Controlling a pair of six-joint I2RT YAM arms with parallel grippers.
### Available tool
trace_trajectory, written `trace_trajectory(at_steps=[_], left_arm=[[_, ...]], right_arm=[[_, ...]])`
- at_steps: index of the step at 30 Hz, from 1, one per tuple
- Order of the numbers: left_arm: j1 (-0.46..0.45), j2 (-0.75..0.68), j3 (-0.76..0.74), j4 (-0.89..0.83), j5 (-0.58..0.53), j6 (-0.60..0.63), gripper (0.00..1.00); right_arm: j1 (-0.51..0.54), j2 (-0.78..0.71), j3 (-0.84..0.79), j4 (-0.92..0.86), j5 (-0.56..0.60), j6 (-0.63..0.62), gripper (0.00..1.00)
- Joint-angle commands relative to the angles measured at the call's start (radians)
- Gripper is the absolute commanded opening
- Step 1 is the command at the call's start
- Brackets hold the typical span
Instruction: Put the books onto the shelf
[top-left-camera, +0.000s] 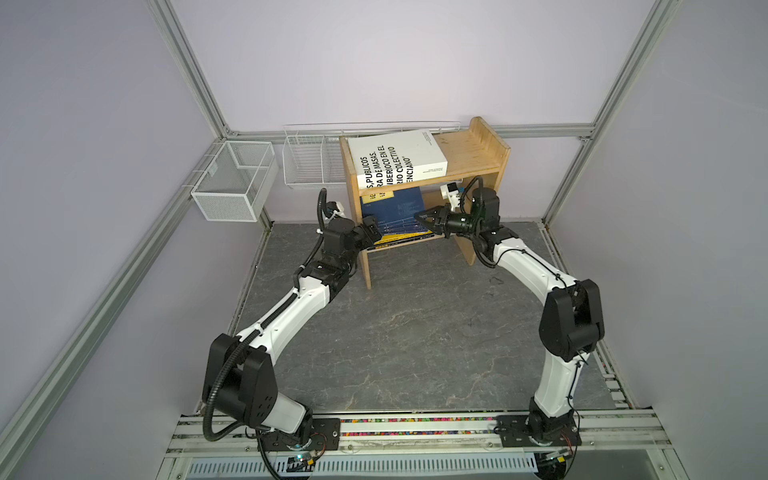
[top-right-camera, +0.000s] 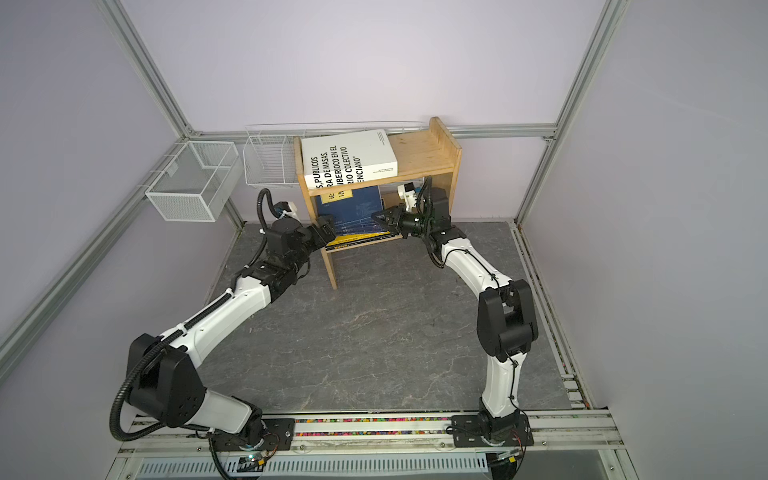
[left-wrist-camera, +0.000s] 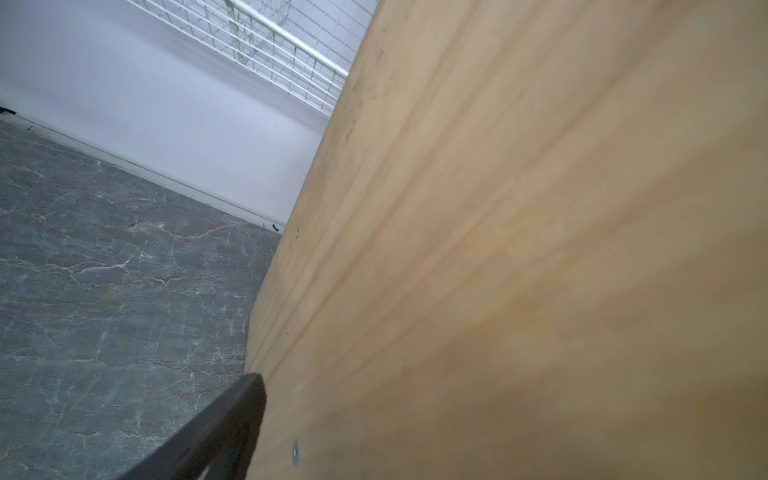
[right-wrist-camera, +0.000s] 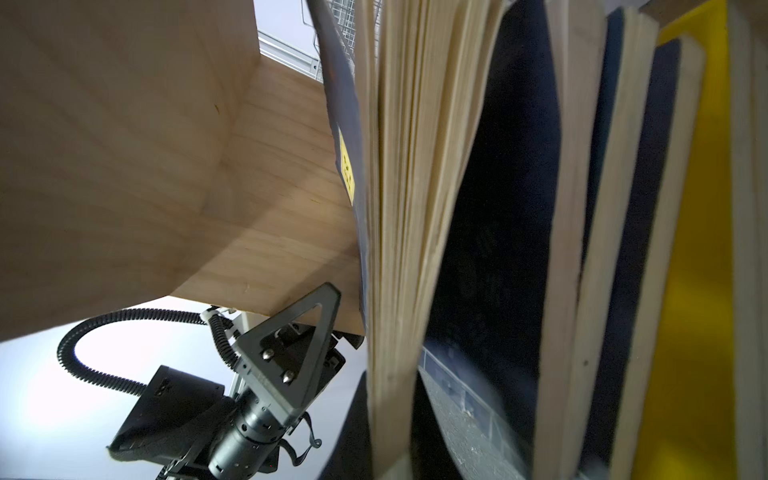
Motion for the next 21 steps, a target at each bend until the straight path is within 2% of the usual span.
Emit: trace_trajectory(at_steps=[1,5,8,13,21], left_arm=[[-0.004,0.038,0.048,0.003,-0.056,-0.008,0.97],[-0.011,0.053,0.056,-0.023,-0.090,-0.010,0.97],[-0.013,0.055,0.059,-0.044,-0.105,-0.008,0.97],[-0.013,0.054,0.065,-0.052,-0.116,-0.007,0.97],[-0.013,0.064,0.080,-0.045,-0.098,-0.014,0.96]], right_arm=[[0.006,0.022,0.025,-0.015,0.030,-0.031,0.12],[0.005,0.022,0.032,-0.019,0.031,-0.037,0.18],[0.005,0.010,0.024,-0.018,0.061,-0.039,0.35],[0.005,-0.018,0.057,-0.084,0.122,-0.089,0.47],[0.003,-0.079,0.102,-0.270,0.258,-0.226,0.55]])
